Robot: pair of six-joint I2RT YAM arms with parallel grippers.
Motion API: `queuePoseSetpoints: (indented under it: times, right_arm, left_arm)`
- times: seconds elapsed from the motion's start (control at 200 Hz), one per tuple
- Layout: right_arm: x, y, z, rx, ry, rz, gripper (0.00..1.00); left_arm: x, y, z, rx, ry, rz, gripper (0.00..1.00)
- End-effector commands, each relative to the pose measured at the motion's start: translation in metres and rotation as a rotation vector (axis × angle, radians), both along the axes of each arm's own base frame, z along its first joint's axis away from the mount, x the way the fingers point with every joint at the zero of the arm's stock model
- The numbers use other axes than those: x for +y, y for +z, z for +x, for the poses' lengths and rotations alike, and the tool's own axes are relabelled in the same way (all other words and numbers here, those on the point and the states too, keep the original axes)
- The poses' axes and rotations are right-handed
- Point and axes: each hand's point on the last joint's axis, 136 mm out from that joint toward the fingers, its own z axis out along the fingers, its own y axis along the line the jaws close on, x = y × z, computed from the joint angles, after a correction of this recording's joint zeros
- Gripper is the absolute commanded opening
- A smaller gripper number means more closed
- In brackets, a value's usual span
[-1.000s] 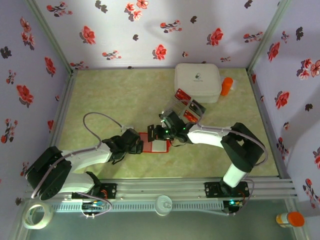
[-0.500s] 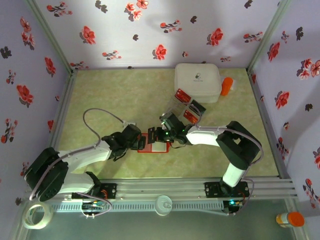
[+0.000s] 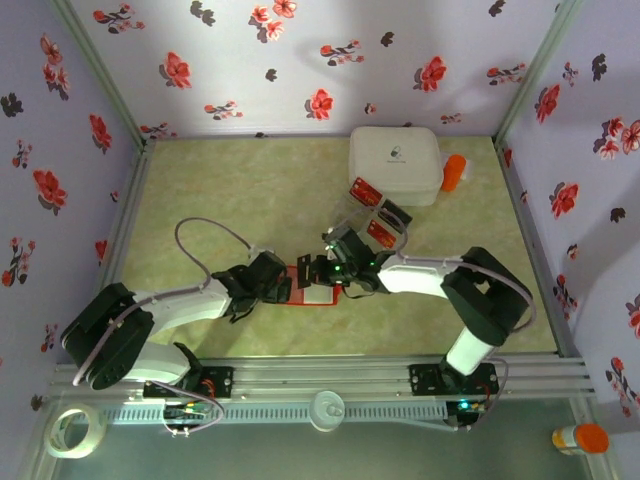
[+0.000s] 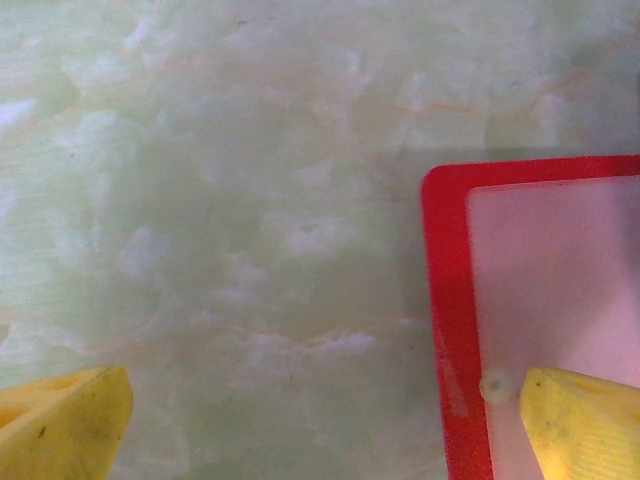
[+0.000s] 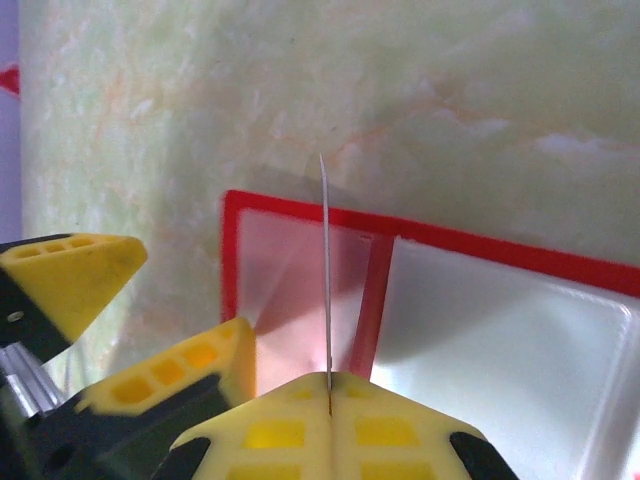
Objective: Put the credit cards into the card holder
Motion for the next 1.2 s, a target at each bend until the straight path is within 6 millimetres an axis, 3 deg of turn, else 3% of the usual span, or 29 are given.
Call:
queuePoseSetpoints:
  times: [0.0, 0.23, 0.62, 1.195]
  right_arm:
    - [-0.016, 0.012, 0.002, -0.040, -0.042, -0.002, 0.00]
    - [-0.023, 0.012, 0.001, -0.069, -0.095, 0.068, 0.00]
    - [-0.019, 0.009, 0.004, -0.100, -0.119, 0.130, 0.00]
    - [-0.017, -0.017, -0.001, -0.073, -0.131, 0.112, 0.00]
  left_arm:
    - [0.011, -0.008, -0.003, 0.002, 0.019, 0.032, 1.00]
    - [0.014, -0.011, -0.005, 0.006, 0.031, 0.029, 1.00]
    - [0.015, -0.012, -0.006, 0.009, 0.036, 0.028, 1.00]
    - [0.014, -0.011, -0.006, 0.005, 0.035, 0.023, 1.00]
